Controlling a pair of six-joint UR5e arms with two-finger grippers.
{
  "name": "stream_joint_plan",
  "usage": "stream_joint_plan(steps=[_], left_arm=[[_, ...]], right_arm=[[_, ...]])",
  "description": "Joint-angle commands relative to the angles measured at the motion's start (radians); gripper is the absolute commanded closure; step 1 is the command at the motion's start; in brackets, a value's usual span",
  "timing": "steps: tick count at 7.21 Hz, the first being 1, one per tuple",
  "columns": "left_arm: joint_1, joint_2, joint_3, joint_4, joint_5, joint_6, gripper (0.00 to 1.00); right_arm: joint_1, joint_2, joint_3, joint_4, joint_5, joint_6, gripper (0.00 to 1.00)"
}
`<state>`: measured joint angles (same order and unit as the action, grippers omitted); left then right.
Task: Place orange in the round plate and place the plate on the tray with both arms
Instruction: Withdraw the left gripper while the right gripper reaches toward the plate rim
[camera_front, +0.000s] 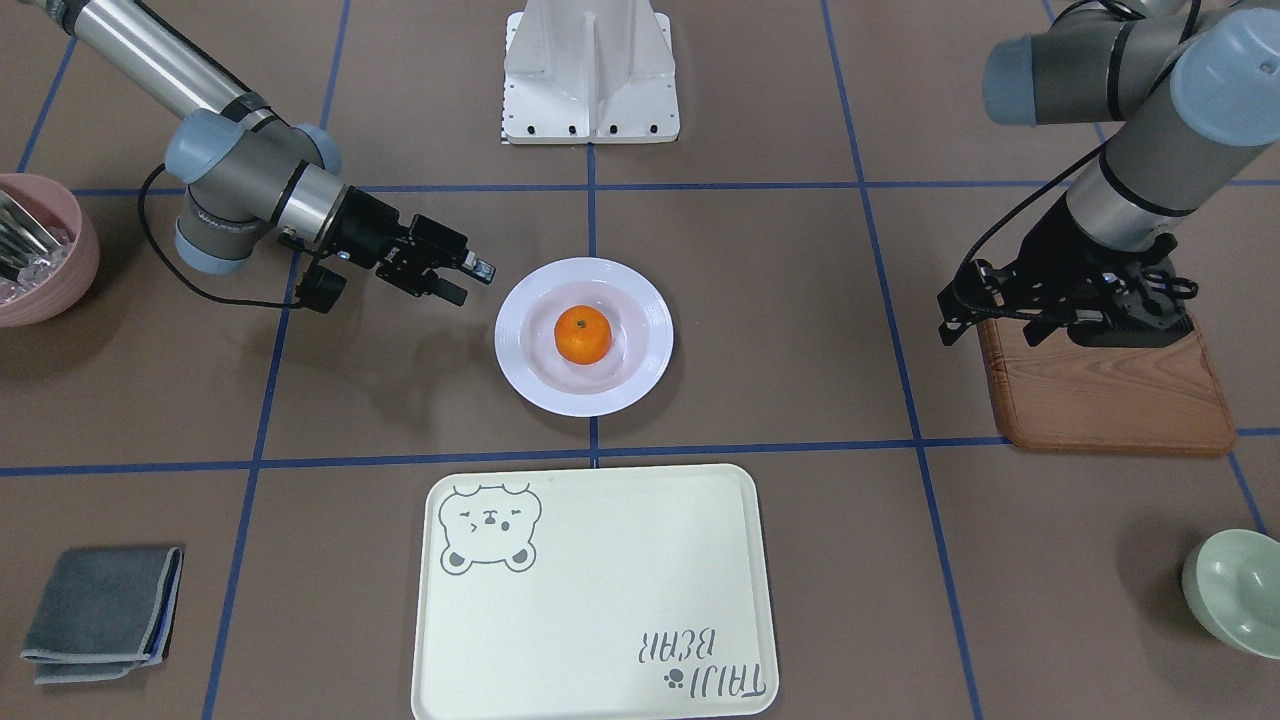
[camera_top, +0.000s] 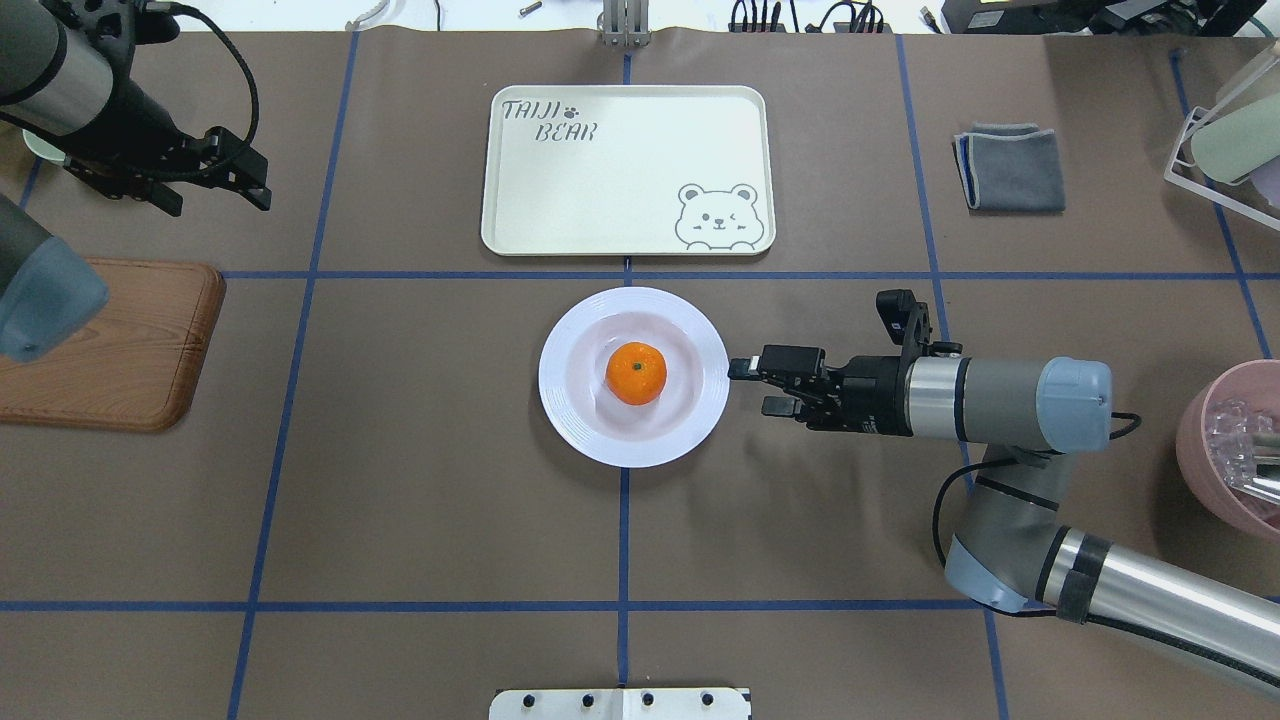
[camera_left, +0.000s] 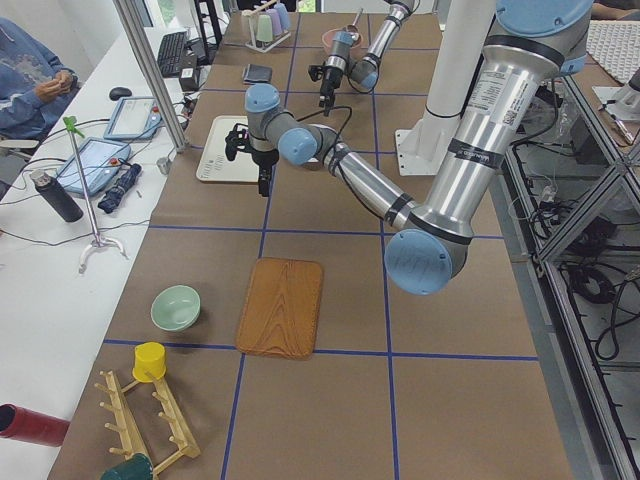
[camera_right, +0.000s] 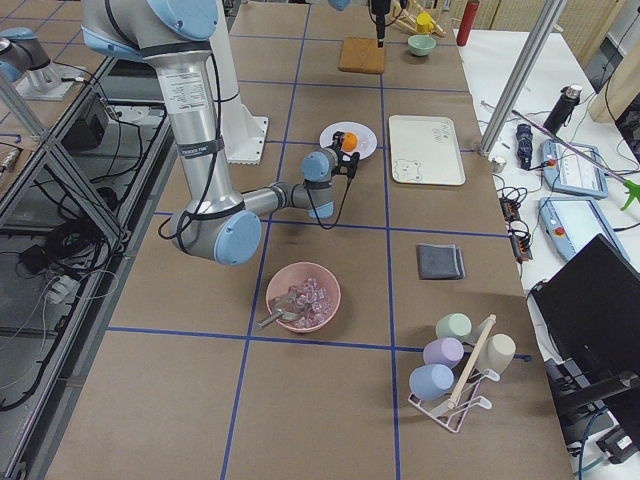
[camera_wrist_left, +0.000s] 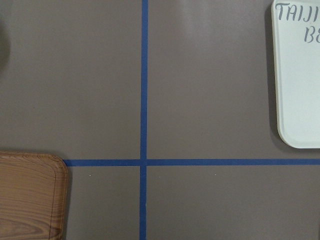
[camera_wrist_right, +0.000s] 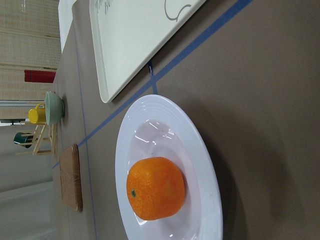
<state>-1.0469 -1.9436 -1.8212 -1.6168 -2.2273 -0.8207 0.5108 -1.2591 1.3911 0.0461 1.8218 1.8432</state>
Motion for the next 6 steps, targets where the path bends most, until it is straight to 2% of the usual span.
stream_joint_plan(steps=[1, 6], left_arm=[[-0.002, -0.002, 0.0, 0.0, 0.0, 0.0, 0.02], [-0.022, -0.002, 0.0, 0.002, -0.002, 0.0, 0.02]], right_arm=[[-0.011, 0.024, -0.036, 0.001, -0.007, -0.001, 0.02], [-0.024, 0.067, -0.073, 0.003, -0.064, 0.016, 0.03]])
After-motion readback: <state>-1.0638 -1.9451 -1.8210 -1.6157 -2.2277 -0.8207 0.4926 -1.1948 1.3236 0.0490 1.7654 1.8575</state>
